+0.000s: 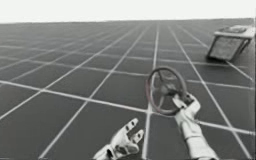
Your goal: Pick up and drop off the object
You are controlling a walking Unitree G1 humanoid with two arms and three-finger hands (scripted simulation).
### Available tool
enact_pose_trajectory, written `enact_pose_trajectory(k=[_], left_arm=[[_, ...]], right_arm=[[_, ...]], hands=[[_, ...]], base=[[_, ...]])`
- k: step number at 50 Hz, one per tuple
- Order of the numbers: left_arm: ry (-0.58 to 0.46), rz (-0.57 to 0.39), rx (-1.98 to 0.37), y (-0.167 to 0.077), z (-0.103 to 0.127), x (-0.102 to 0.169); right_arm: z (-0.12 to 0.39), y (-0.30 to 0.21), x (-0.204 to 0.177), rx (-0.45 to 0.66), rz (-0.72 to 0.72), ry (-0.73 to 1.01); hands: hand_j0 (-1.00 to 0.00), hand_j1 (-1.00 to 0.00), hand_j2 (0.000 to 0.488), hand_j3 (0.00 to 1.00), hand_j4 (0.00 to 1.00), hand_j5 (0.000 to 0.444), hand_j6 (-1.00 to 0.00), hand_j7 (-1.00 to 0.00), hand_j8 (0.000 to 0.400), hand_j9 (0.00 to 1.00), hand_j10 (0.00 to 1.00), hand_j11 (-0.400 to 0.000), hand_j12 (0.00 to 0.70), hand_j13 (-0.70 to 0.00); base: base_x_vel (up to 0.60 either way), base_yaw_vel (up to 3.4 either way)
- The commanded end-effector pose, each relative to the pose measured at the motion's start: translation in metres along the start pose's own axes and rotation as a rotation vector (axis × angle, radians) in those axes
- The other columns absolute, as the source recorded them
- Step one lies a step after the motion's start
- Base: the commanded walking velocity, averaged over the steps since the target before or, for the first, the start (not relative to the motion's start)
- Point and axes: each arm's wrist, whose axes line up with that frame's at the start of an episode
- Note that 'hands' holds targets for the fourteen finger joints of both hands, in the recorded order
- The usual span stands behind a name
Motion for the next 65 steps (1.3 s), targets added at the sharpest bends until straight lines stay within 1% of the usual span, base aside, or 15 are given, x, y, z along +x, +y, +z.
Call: enact_pose_trajectory(k=[1,65], left_arm=[[-0.003,-0.003,0.019,-0.0045,0.0018,-0.0004],[-0.003,-0.003,0.019,-0.0045,0.0018,-0.0004]], right_arm=[[0.0101,0.002,-0.0016,0.039,0.021,-0.025],[0.0101,0.002,-0.0016,0.039,0.021,-0.025]], hands=[[0.0,0.0,0.0,1.0,1.0,0.0,0.0,0.0,0.0,1.0,1.0,-0.4,0.0,-0.7],[0.0,0.0,0.0,1.0,1.0,0.0,0.0,0.0,0.0,1.0,1.0,-0.4,0.0,-0.7]], base=[[0.58,-0.03],[0.59,0.02]])
